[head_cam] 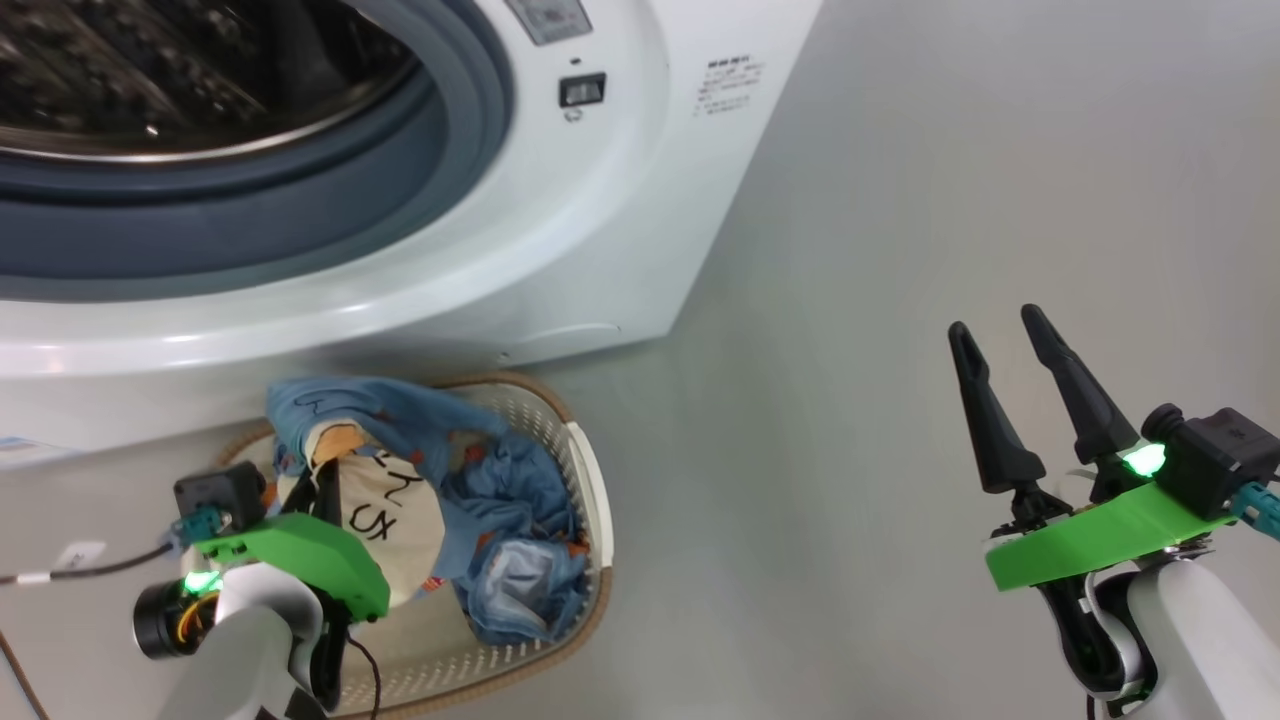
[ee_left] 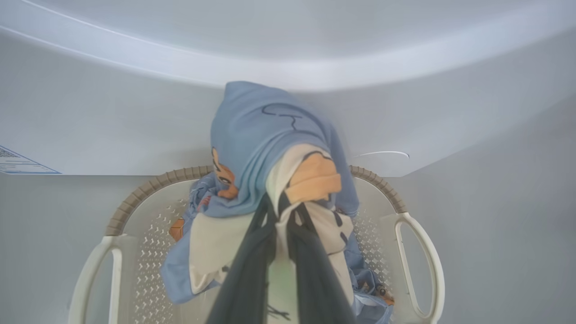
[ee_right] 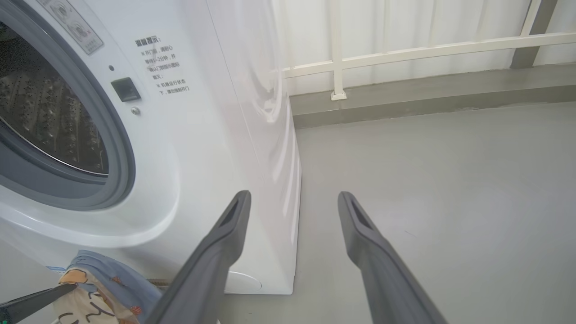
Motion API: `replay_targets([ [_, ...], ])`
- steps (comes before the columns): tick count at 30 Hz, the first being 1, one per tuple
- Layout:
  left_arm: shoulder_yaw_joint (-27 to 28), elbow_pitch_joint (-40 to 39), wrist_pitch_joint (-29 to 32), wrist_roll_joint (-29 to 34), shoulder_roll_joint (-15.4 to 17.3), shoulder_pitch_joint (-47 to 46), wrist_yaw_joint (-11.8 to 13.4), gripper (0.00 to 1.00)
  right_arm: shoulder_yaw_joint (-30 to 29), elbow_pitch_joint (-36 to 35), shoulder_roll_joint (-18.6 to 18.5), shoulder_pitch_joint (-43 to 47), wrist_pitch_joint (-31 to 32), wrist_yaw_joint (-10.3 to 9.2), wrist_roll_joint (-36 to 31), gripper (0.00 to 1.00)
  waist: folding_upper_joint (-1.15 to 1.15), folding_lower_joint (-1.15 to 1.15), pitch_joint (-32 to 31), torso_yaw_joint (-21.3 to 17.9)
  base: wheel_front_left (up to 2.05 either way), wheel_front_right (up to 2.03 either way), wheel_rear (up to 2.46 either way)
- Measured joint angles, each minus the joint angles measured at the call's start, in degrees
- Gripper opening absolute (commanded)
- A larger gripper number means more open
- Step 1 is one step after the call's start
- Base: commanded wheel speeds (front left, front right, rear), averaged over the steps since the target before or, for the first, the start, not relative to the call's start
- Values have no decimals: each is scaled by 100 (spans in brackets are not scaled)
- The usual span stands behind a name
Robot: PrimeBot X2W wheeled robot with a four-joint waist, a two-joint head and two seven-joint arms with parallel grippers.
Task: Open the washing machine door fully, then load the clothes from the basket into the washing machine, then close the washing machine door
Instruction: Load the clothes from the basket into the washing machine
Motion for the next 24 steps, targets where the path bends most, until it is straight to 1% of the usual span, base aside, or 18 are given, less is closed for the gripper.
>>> replay_targets([
  [8,290,-891,0,137,-67,592,-34,0,-103,62,-94,343,0,2,-3,100,0,0,-450,194,0,0,0],
  [24,961,-2888,-1,683,-281,1768,-263,0,-278,107,-158,951,0,3,-4,100,0,1,-1268,479,0,0,0],
])
